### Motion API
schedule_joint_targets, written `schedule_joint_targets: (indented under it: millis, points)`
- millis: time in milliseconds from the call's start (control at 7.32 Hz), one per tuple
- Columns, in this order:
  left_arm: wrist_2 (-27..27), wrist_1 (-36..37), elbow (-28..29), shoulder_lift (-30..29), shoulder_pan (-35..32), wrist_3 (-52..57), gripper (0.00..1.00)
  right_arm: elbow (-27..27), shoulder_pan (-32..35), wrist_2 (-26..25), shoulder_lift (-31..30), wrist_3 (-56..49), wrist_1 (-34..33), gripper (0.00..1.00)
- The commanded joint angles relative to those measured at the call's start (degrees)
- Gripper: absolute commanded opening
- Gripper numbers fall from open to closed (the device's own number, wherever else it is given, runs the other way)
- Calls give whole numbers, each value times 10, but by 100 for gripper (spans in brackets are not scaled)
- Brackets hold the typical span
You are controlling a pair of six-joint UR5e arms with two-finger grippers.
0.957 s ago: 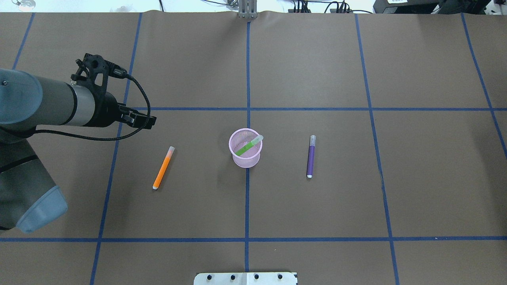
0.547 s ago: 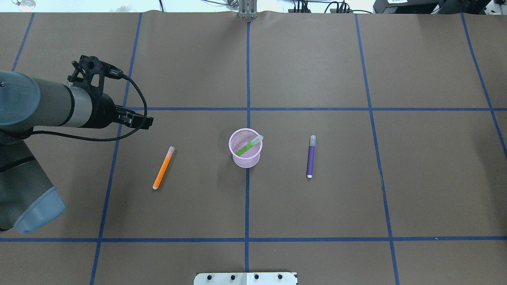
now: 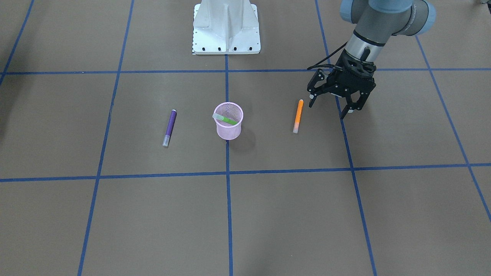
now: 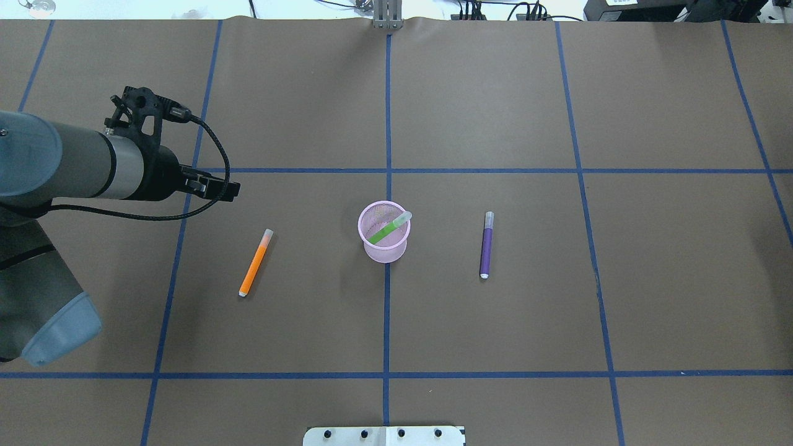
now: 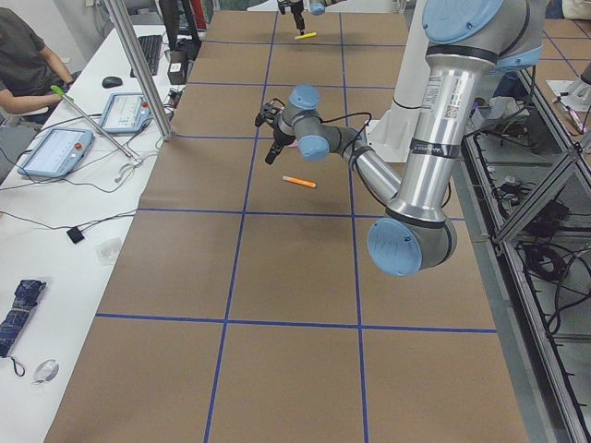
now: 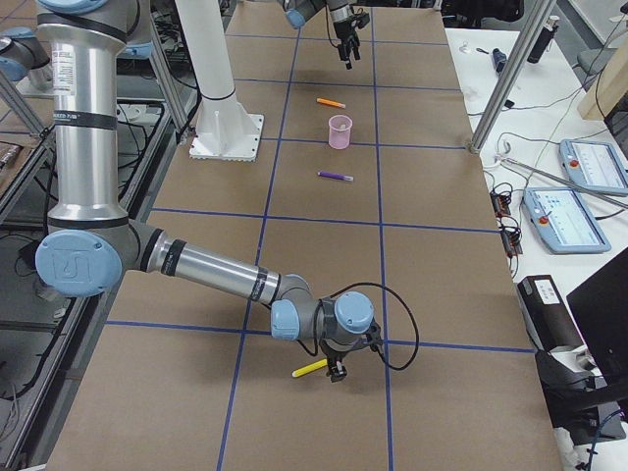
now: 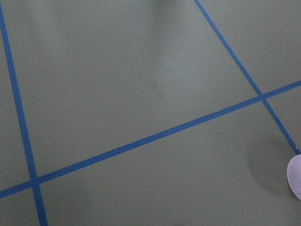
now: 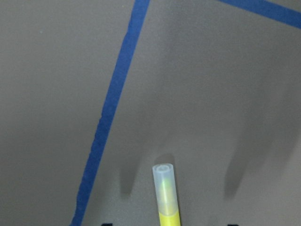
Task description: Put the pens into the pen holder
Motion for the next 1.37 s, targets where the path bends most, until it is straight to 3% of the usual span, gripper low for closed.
schedule_joint_targets:
  millis: [0,547,957,1230]
  points:
    - [0,-2,0,0,1,-5,99,-6,-1,-3,-1,-2,2,75]
    - [0,-2,-1,-1,1,-5,99,-6,-16,-5,0,-9,2,72]
    - [0,-2,-1,-1,1,-5,99,-11,-16,-5,0,-12,2,58]
    - [0,-2,-1,-1,1,-5,99,-14,-16,-5,0,-14,2,42]
